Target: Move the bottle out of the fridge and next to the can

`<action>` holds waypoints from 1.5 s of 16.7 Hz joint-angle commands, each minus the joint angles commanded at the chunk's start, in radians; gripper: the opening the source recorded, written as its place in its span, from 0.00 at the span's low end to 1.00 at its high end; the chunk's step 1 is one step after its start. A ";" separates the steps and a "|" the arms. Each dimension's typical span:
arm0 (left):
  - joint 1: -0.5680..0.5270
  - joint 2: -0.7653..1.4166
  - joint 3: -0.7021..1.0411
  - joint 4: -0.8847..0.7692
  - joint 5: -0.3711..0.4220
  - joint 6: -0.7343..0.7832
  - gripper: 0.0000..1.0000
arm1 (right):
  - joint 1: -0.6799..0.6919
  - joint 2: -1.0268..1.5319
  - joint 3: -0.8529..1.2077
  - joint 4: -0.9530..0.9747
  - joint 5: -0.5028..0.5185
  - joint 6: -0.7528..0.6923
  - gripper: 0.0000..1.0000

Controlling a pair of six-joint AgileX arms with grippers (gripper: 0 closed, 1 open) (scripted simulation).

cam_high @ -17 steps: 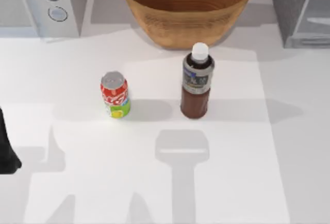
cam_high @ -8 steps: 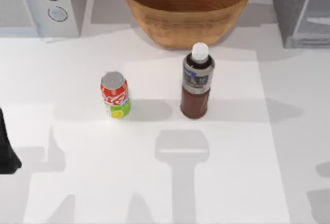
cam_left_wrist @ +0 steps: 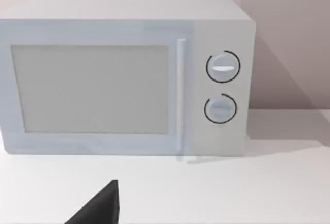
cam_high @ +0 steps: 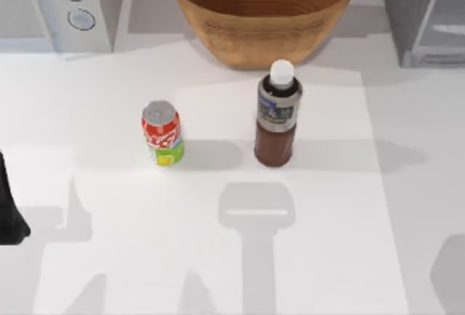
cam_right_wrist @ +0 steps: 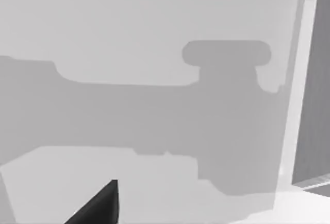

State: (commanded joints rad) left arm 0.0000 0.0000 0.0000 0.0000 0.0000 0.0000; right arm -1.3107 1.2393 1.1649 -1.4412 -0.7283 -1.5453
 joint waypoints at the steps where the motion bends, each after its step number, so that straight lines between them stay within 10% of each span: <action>1: 0.000 0.000 0.000 0.000 0.000 0.000 1.00 | -0.091 0.103 0.028 -0.006 -0.036 -0.095 1.00; 7: 0.000 0.000 0.000 0.000 0.000 0.000 1.00 | -0.449 0.512 0.147 -0.036 -0.189 -0.454 1.00; 16: 0.000 0.000 0.000 0.000 0.000 0.000 1.00 | -0.495 0.580 0.169 -0.045 -0.218 -0.504 1.00; 25: 0.000 0.000 0.000 0.000 0.000 0.000 1.00 | -0.212 0.590 0.160 0.339 -0.160 -0.047 1.00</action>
State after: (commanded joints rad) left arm 0.0000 0.0000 0.0000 0.0000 0.0000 0.0000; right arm -1.5230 1.8290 1.3246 -1.1017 -0.8888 -1.5927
